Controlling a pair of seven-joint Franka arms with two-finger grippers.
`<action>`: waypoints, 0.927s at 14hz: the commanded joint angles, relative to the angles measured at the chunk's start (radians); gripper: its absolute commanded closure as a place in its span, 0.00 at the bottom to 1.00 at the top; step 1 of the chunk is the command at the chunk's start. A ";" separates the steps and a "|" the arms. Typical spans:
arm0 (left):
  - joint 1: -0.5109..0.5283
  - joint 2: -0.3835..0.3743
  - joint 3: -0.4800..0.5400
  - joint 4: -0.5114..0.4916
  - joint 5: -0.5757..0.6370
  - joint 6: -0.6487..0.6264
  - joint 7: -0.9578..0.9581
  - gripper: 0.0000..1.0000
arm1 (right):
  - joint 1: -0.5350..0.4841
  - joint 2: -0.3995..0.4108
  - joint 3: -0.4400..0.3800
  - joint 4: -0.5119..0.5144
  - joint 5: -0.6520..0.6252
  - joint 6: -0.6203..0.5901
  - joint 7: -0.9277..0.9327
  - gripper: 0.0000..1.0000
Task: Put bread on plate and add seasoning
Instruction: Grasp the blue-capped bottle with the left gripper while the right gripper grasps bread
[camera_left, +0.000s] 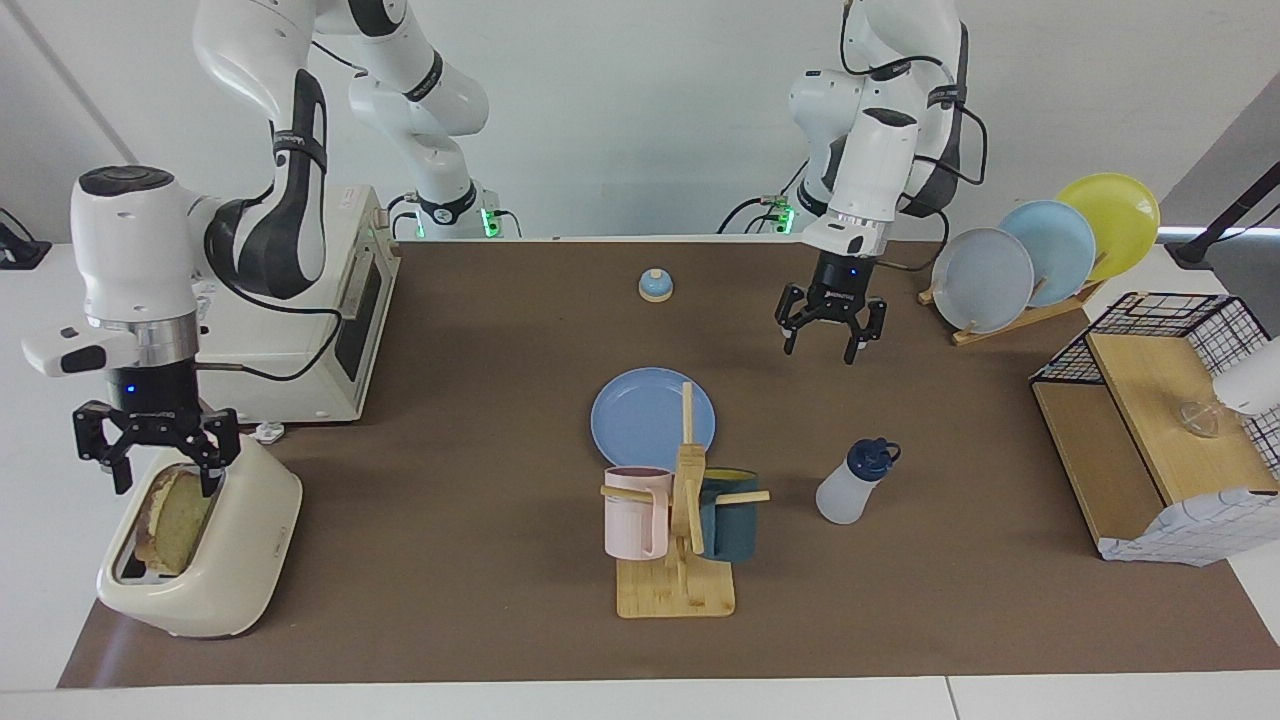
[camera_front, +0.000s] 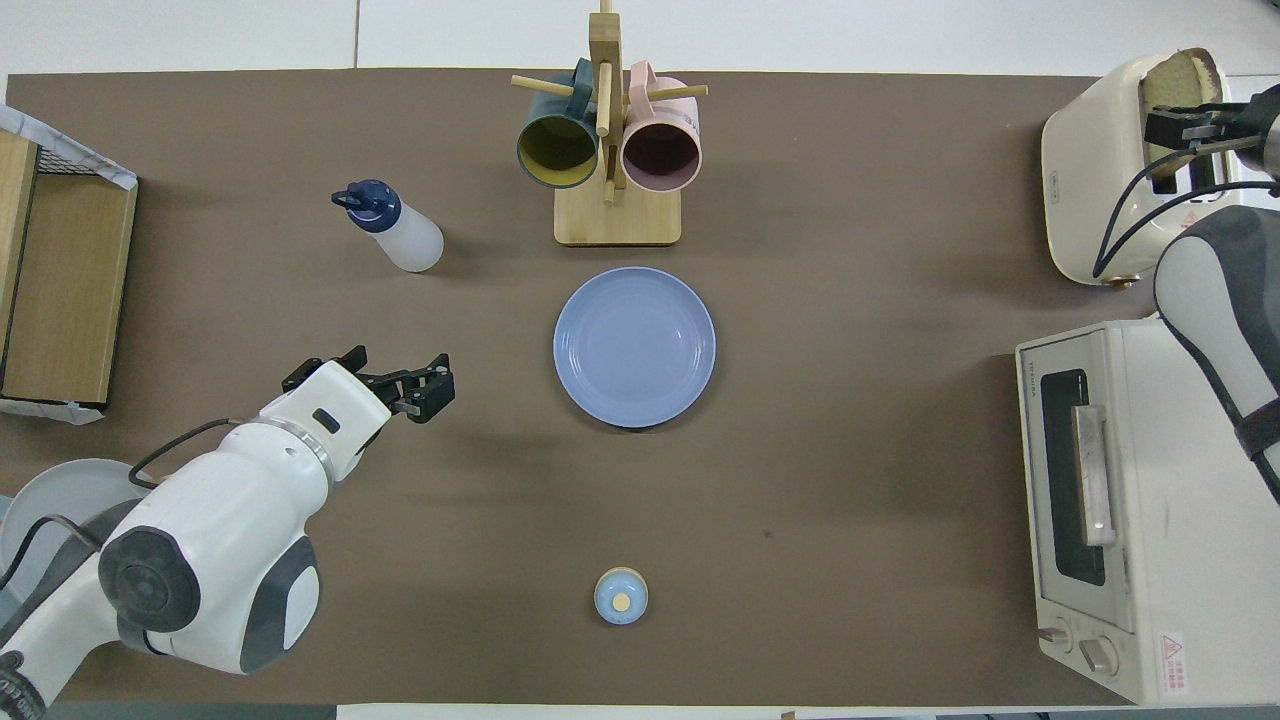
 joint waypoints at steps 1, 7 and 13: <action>0.002 0.172 -0.004 0.006 -0.014 0.245 -0.028 0.00 | -0.010 0.012 0.003 0.011 -0.015 0.002 0.018 0.14; -0.004 0.304 0.007 0.026 -0.040 0.421 -0.022 0.00 | -0.006 0.005 0.002 0.011 -0.018 -0.066 -0.031 0.99; -0.006 0.392 0.054 0.128 -0.040 0.444 -0.014 0.00 | 0.007 0.000 0.008 0.078 -0.154 -0.154 -0.077 1.00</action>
